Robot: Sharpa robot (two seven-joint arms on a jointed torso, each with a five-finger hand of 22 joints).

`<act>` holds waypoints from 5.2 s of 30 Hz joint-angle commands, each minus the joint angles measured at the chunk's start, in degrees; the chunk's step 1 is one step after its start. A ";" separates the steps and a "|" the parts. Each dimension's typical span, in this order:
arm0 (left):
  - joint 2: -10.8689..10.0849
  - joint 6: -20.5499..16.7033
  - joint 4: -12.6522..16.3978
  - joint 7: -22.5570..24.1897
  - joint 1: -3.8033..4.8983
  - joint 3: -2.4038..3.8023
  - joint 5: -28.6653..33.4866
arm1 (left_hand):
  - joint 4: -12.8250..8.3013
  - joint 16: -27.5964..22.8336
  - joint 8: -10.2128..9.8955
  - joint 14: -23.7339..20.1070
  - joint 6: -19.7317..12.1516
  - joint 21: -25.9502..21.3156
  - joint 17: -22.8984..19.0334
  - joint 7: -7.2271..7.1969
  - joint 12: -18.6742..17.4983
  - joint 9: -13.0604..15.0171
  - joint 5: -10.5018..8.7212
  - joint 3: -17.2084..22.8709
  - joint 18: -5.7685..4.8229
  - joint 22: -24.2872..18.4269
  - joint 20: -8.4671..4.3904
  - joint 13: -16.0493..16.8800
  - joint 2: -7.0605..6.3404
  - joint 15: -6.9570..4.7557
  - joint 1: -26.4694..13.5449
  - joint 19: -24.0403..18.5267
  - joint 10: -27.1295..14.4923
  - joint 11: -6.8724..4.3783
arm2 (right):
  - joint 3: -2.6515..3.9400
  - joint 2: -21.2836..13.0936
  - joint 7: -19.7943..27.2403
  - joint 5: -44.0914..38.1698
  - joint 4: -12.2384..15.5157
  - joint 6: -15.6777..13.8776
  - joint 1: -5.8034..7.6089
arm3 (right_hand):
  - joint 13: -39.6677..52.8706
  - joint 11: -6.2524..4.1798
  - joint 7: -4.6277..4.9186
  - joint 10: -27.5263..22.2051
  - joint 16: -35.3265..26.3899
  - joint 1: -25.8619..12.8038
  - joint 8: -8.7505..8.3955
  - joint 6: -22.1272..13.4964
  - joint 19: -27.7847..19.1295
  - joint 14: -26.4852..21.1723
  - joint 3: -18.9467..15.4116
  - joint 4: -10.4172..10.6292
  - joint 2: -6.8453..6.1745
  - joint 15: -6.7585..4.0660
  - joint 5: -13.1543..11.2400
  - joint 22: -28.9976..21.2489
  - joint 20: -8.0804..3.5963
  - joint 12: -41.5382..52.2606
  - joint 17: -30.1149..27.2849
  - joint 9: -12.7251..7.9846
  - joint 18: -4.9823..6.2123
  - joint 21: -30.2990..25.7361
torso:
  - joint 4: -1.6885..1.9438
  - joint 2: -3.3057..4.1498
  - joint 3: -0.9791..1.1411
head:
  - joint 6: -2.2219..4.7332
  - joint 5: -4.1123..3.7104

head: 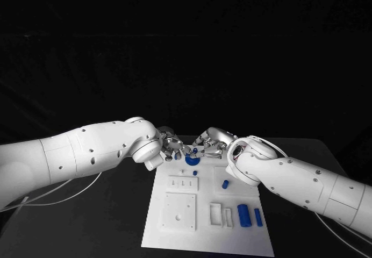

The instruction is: Assemble the parts on the task board

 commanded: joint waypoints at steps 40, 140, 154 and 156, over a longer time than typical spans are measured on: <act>-4.23 -16.57 8.07 -1.97 -7.71 -1.67 -5.69 | -7.51 1.67 0.19 0.79 5.18 -1.12 0.86 -2.76 2.07 14.90 1.63 6.40 0.33 3.25 0.45 -1.16 -1.05 -0.07 -1.08 1.77 2.97 -0.12 | 5.05 -7.24 12.30 18.46 -9.24 -6.80 3.24 | -2.62 -0.55 -0.32 -1.19 -1.82 -1.08 -0.16 1.36 1.48 -0.75 0.46 -2.89 1.40 -0.08 10.14 5.17 0.19 -1.56 -1.62 -0.05 0.49 -3.05 | 0.29 -1.09 1.09 | -3.98 0.39; -1.41 -5.27 4.60 -5.43 -9.62 -1.64 -9.95 | -6.32 4.79 0.28 1.00 9.25 -2.46 1.80 -4.42 7.12 25.14 0.28 5.79 1.20 6.10 2.62 -4.14 -0.36 0.48 -2.66 2.65 3.09 -0.63 | 5.06 -4.45 11.11 17.57 -12.63 -4.11 3.61 | -2.92 -0.52 -0.31 -1.45 -1.91 -1.02 -0.16 1.28 1.46 -0.82 0.08 -2.66 1.43 -0.08 10.39 5.13 0.19 -1.62 -1.57 -0.02 0.49 -3.36 | 0.16 -1.11 1.11 | -6.50 0.75; -0.69 -4.09 3.87 -5.05 -9.61 -1.63 -9.97 | -6.09 5.50 0.22 1.04 10.48 -1.73 2.37 -4.86 8.52 28.08 0.32 5.85 1.74 6.17 3.52 -6.00 0.21 0.60 -3.29 2.55 3.11 -0.80 | 5.06 -4.23 11.03 17.54 -12.98 -3.75 3.54 | -2.94 -0.52 -0.30 -1.49 -2.00 -0.99 -0.17 1.26 1.44 -0.85 0.27 -2.84 1.44 -0.09 10.58 5.12 0.18 -1.64 -1.63 -0.04 0.49 -3.45 | 0.14 -1.12 1.13 | -6.69 0.79; -0.66 -3.72 3.84 -5.01 -9.60 -1.63 -9.97 | -6.05 5.69 0.22 1.08 10.77 -1.66 2.61 -4.94 8.96 28.55 0.32 5.83 1.89 6.16 3.74 -6.58 0.37 0.64 -3.46 2.49 3.10 -0.87 | 5.06 -4.23 11.01 17.52 -13.02 -3.68 3.53 | -2.95 -0.53 -0.30 -1.49 -2.00 -0.99 -0.16 1.27 1.44 -0.85 0.30 -2.86 1.44 -0.08 10.61 5.11 0.18 -1.64 -1.63 -0.03 0.49 -3.48 | 0.14 -1.13 1.13 | -6.71 0.78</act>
